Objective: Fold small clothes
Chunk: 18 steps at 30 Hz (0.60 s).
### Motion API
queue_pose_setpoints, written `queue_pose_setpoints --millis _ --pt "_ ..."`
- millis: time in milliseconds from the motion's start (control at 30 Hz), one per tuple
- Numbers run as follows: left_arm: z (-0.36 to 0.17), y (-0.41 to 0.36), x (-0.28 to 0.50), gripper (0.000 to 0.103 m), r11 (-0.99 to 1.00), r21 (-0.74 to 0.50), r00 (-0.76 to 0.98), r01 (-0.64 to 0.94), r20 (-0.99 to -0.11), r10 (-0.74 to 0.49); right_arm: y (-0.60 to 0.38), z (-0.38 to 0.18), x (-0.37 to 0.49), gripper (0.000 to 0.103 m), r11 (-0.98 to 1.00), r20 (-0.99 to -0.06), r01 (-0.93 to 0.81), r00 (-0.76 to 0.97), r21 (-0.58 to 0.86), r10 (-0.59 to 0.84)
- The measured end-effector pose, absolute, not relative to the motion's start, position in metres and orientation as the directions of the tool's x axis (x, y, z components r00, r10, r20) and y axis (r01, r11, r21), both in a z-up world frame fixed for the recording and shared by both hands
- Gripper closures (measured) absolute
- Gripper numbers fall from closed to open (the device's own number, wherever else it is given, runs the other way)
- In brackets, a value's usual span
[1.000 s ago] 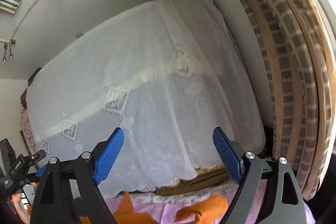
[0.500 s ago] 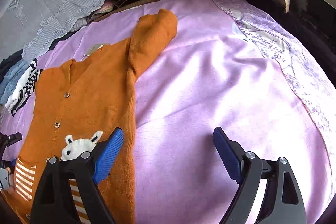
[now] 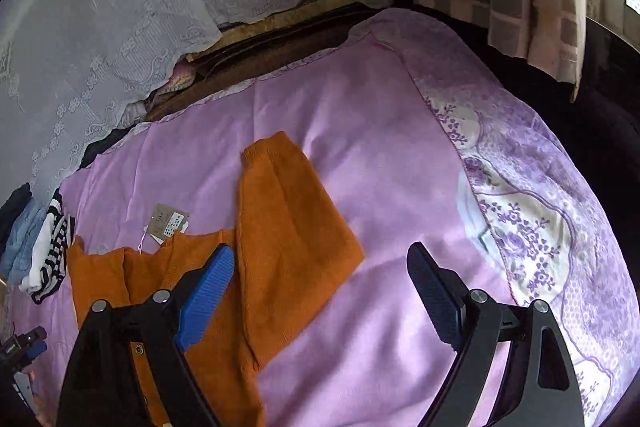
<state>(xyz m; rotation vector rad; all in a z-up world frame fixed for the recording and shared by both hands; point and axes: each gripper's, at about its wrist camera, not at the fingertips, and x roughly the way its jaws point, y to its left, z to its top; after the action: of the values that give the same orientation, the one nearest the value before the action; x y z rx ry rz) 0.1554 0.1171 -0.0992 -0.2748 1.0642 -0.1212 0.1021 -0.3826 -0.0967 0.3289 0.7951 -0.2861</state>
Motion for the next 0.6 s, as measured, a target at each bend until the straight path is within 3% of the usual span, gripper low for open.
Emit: queue_pose_setpoints --millis 100,300,433,600 --pt "-0.104 0.126 0.188 0.004 0.963 -0.256 0.492 -0.08 -0.851 -0.185 -0.361 -0.107 0.14 0.014 0.923 -0.752 0.358 0.646 0.142 -0.134" --pt "-0.138 0.167 0.264 0.004 0.903 -0.372 0.459 -0.217 -0.855 -0.242 -0.345 -0.131 0.198 0.014 0.912 -0.787 0.391 0.599 0.124 -0.15" --pt "-0.157 0.172 0.309 0.004 0.863 -0.452 0.46 -0.225 -0.83 -0.314 -0.344 -0.143 0.227 0.014 0.904 -0.801 0.415 0.574 0.107 -0.169" --pt "-0.162 0.169 0.339 0.004 0.865 -0.446 0.511 -0.231 -0.812 -0.283 -0.344 -0.153 0.248 0.014 0.905 -0.813 0.419 0.551 0.072 -0.19"
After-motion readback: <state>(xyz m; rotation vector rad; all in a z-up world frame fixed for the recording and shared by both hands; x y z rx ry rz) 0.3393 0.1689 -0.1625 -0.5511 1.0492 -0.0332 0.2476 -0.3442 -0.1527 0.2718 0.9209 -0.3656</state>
